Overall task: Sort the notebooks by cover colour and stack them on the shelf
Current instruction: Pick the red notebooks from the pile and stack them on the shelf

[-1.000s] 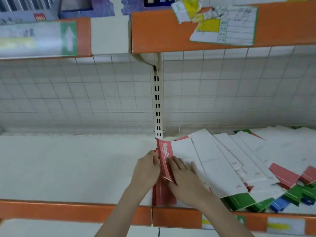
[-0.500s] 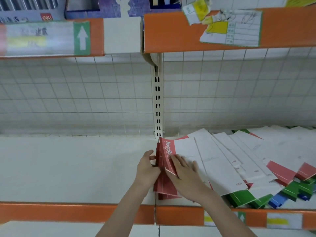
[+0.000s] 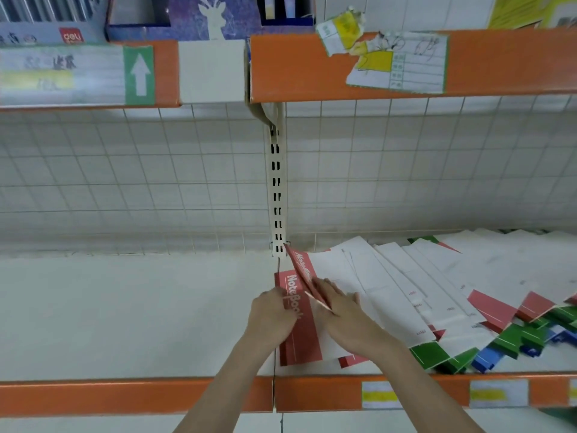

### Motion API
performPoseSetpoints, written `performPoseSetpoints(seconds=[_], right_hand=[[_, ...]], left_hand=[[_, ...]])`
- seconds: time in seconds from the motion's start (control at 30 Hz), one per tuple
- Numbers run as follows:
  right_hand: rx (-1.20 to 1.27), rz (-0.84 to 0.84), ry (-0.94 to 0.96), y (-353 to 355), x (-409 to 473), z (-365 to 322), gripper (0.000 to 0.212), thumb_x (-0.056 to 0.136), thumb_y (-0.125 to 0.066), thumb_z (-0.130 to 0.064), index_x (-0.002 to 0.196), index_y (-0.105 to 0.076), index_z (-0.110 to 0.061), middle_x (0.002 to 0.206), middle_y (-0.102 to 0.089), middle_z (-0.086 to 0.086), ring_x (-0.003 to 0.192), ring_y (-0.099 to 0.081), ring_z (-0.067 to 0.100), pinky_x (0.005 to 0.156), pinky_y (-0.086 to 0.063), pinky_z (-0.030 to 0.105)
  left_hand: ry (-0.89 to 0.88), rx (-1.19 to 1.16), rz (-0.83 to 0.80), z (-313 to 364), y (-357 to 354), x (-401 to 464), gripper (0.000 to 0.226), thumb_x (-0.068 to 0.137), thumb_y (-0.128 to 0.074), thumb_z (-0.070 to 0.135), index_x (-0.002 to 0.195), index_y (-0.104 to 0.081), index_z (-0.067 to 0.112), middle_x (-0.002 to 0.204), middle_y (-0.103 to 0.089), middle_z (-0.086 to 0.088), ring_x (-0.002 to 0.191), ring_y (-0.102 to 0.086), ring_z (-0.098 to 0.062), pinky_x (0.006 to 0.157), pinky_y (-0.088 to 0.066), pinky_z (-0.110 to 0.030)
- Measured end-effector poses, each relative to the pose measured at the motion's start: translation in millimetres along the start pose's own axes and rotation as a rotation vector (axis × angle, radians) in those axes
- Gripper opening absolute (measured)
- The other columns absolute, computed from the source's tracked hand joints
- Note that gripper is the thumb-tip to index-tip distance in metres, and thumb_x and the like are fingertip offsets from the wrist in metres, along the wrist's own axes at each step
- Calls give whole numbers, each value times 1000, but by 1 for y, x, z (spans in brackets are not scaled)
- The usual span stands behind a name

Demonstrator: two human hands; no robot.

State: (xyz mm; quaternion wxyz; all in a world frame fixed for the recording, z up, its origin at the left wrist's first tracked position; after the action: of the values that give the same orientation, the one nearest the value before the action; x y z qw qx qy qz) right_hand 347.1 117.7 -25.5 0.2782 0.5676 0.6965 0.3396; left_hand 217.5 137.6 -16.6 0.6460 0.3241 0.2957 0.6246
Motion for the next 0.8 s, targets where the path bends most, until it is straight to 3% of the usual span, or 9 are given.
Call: performPoseSetpoints(seconds=[0.13,0.3,0.4,0.43,0.5,0.6,0.67,0.73,0.8], right_hand=[[198,-37,-28,9,-5,-3,50,102,-26,-29,150,-14,-29,156,-18,-8,147,-4,18,119,4,47],[85,-50,-20,5,-12,-5,53,103,-26,-31,152,-8,-25,159,-8,-3,147,4,16,117,13,45],[-60,-58,-13,-5,-14,-5,58,101,-26,-41,152,-4,-24,160,-3,-1,146,8,14,116,14,49],[-116,-58,-11,-9,-15,-5,62,100,-26,-46,151,-1,-24,160,-2,0,146,9,16,115,14,51],[-202,-52,-24,-17,-17,-6,76,93,-25,-62,151,6,-25,159,3,0,146,11,18,112,16,50],[-140,-88,-8,-18,-22,-11,100,72,-24,-86,150,1,-29,159,-1,-5,146,7,13,115,12,47],[61,-69,4,0,-26,-12,89,73,-28,-86,145,-23,-36,154,-23,-9,143,-16,9,116,-8,37],[163,138,-65,34,-32,0,61,88,-37,-67,136,-44,-30,142,-43,-8,130,-39,9,105,-27,25],[-116,385,-217,71,-42,19,38,97,-42,-40,127,-51,-18,129,-54,1,117,-51,16,98,-41,28]], left_hand=[[78,-206,21,-3,-6,-1,33,82,-48,1,115,-53,8,110,-61,-10,93,-60,-24,66,-47,-22],[260,-678,25,-22,-8,2,44,82,-57,-6,123,-50,7,102,-59,-6,96,-62,-29,73,-49,-31],[183,-864,17,-15,-4,0,10,90,-54,2,89,-64,5,81,-69,-8,74,-62,-25,54,-47,-19],[164,-931,-11,-13,-5,1,20,94,-50,10,82,-66,6,77,-71,-7,71,-65,-24,53,-47,-17],[152,-1060,-145,-4,-14,-1,23,98,-48,24,96,-68,11,88,-75,-5,80,-71,-19,59,-52,-19],[107,-1076,-202,3,-20,-3,24,88,-60,11,112,-61,14,91,-74,-3,79,-72,-16,59,-54,-22],[103,-1053,-176,3,-19,-2,34,79,-64,2,113,-61,6,87,-74,-6,76,-71,-20,58,-54,-25],[190,-1044,-147,-4,-18,-2,29,82,-64,3,110,-61,8,90,-72,-9,78,-70,-24,56,-53,-28],[295,-1029,-100,-13,-19,0,23,86,-62,7,108,-58,9,90,-70,-10,74,-68,-25,51,-50,-26]])
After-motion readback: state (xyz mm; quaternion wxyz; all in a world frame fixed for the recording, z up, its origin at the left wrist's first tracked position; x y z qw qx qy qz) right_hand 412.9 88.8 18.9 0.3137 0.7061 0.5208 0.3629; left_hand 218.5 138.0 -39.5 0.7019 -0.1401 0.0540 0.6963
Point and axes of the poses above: each hand's wrist, its own x-axis towards the middle knuckle, its own y-axis out of the back of the hand, z = x × y, the point moved 7 cm from there along x, towards the middle knuckle
